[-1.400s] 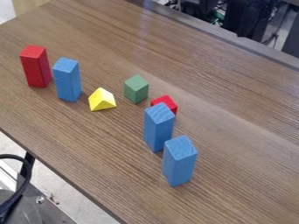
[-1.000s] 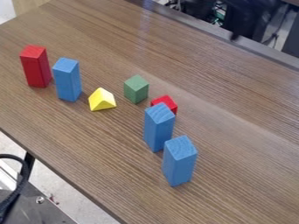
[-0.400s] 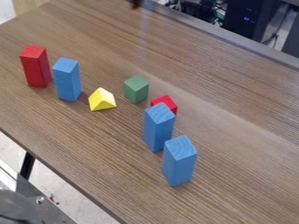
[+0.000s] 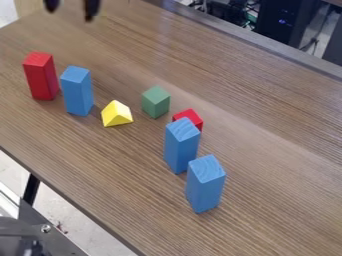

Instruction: Move the red block on the middle of the table

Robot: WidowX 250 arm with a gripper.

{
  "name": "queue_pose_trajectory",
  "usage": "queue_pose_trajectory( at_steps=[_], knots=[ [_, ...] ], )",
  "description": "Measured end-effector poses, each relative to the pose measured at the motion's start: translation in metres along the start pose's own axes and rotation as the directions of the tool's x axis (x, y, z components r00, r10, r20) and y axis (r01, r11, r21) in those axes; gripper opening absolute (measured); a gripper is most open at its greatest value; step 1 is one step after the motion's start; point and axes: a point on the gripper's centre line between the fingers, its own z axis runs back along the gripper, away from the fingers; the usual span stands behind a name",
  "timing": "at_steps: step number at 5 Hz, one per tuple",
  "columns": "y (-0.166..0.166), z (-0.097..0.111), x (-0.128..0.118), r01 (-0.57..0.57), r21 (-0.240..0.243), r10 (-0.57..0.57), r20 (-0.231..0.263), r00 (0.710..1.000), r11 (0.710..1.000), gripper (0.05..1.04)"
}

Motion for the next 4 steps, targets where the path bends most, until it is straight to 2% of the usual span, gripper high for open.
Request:
queue_pose_trajectory(
  at_steps=[1, 2, 3, 4],
  knots=[
    [0.025, -0.003, -0.015, -0.025, -0.03, 0.023, -0.053, 0.998, 0.999, 0.999],
    [0.028, 0.0, -0.023, 0.027, -0.084, -0.033, -0.071, 0.997, 0.996, 0.999],
    [0.027, 0.006, -0.036, 0.043, -0.127, -0.052, -0.071, 0.996, 0.991, 0.999],
    [0.018, 0.007, -0.042, 0.083, -0.148, -0.092, -0.06, 0.994, 0.985, 0.999]
  ],
)
